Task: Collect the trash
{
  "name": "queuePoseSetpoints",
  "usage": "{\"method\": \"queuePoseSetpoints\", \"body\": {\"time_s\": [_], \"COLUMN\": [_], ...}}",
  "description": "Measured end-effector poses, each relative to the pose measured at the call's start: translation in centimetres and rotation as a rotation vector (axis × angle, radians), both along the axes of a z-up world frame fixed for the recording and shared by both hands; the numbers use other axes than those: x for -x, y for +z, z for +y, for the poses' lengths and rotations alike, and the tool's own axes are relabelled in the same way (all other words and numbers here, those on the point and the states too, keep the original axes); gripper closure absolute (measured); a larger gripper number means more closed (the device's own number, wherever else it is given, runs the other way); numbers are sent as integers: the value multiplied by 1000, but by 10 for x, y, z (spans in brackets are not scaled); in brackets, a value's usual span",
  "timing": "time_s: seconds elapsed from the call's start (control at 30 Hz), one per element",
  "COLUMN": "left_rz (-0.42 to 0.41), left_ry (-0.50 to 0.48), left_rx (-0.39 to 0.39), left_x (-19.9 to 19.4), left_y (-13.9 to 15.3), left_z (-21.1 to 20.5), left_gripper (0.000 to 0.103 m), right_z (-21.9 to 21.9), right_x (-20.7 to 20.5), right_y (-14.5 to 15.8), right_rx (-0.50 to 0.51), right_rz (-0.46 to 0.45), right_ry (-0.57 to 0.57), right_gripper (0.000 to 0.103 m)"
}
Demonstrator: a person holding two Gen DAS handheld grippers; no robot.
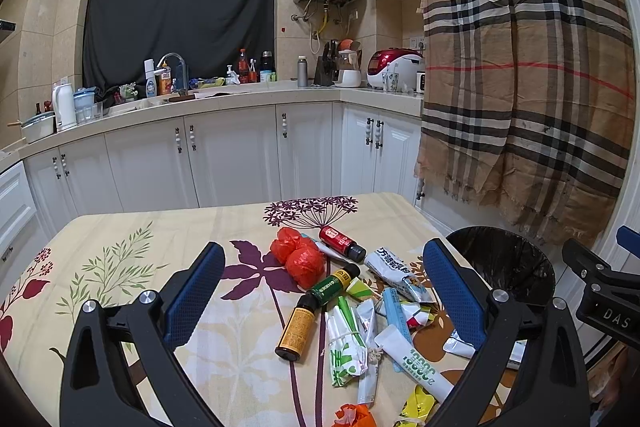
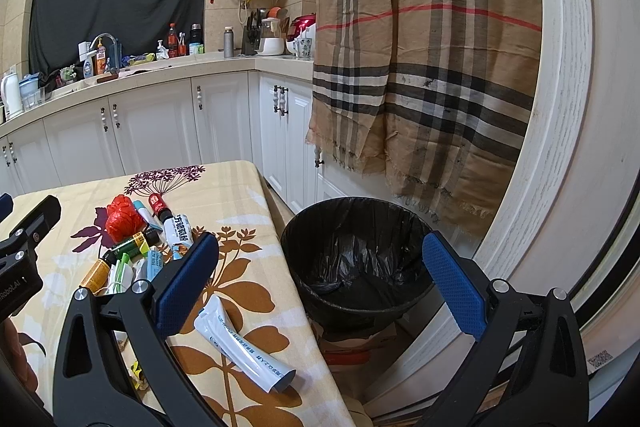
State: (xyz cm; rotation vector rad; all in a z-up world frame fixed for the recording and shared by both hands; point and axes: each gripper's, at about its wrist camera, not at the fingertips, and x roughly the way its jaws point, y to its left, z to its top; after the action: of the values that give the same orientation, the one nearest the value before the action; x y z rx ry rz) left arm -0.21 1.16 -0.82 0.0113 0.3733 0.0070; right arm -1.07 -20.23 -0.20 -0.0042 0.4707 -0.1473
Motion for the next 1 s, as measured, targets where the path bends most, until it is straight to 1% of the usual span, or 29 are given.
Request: {"method": "queuePoseSetpoints", "body": {"time_s": [0.03, 0.17, 0.57, 0.63, 0.9, 0.93, 1.0], "left_rz": [4, 5, 8, 10, 8, 11, 13], "left_ry": [3, 4, 2, 2, -1, 1, -3], "left_rx": [3, 3, 0, 1, 3, 3, 4], "left_x": [-5, -5, 5, -5, 2, -5, -2], "left_y": [4, 4, -1, 1, -2, 0, -4], "left_z": [0, 0, 1, 1, 2, 0, -1], "left_gripper": [6, 6, 6, 6, 6, 6, 6], "right_z": [0, 0, -1, 2, 2, 1, 0], "right_x": [0, 0, 1, 0, -2, -2, -3], "right_y": [0, 0, 0, -1, 0, 0, 1], "right_rx": [0, -1, -2, -5, -5, -5, -4], "right_rz": [0, -1, 3, 6, 7, 7, 9], "right_ry": [0, 0, 2, 5, 6, 6, 5], "right_gripper": [3, 3, 3, 3, 3, 3, 3]}}
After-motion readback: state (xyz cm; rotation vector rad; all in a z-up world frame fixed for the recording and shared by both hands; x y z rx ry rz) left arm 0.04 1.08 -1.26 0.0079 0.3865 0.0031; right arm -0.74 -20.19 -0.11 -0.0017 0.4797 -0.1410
